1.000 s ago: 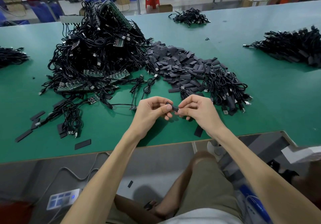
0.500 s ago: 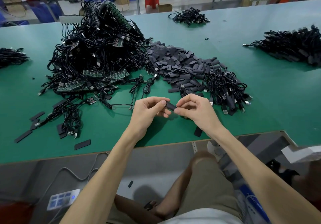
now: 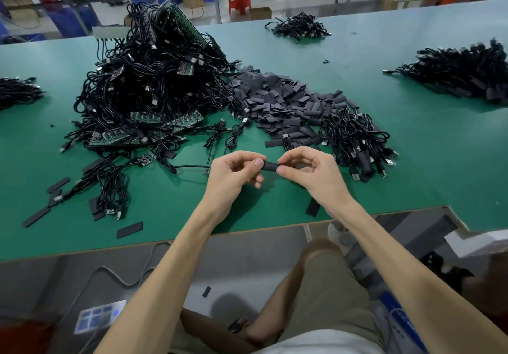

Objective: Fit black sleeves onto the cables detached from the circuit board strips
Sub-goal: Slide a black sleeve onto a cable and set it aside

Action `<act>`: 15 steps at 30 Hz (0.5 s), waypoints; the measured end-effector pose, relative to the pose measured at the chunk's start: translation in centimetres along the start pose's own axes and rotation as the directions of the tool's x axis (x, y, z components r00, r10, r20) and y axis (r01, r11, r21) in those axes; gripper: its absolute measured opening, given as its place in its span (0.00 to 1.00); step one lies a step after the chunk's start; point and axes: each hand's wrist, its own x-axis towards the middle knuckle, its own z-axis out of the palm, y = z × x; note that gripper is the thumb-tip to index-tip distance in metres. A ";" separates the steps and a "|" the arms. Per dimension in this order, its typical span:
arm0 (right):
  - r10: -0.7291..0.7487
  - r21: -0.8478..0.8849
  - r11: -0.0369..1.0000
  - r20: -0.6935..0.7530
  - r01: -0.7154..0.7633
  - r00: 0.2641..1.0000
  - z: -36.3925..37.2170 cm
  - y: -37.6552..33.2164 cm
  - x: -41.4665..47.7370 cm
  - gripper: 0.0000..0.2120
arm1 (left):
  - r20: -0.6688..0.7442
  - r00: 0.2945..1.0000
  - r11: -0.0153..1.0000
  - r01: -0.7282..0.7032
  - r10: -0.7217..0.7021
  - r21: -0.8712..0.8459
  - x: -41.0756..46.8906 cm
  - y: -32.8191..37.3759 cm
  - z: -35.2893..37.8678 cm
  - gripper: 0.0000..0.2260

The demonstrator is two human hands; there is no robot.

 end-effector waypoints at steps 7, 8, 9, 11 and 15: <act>-0.015 -0.098 0.995 -0.182 -0.003 0.983 -0.2 0.3 0.1 0.13 | -0.022 0.999 0.984 0.033 -0.037 -0.176 -0.2 0.1 -0.4 0.07; 0.022 -0.069 0.997 -0.153 -0.033 0.988 0.0 0.3 0.1 0.11 | -0.018 0.999 0.982 0.038 -0.043 -0.186 -0.2 0.1 -0.4 0.08; 0.051 -0.057 0.997 -0.115 -0.057 0.992 0.2 0.2 0.1 0.10 | -0.014 0.999 0.982 0.045 -0.049 -0.186 -0.2 0.1 -0.4 0.08; 0.068 -0.085 0.994 -0.073 -0.075 0.995 0.5 0.2 0.1 0.11 | 0.024 0.998 0.989 0.054 -0.051 -0.140 -0.2 0.1 -0.4 0.07; 0.069 -0.011 0.997 -0.081 -0.070 0.994 0.3 0.0 0.0 0.08 | 0.152 0.988 0.999 0.027 -0.029 0.017 -0.4 0.2 -0.2 0.10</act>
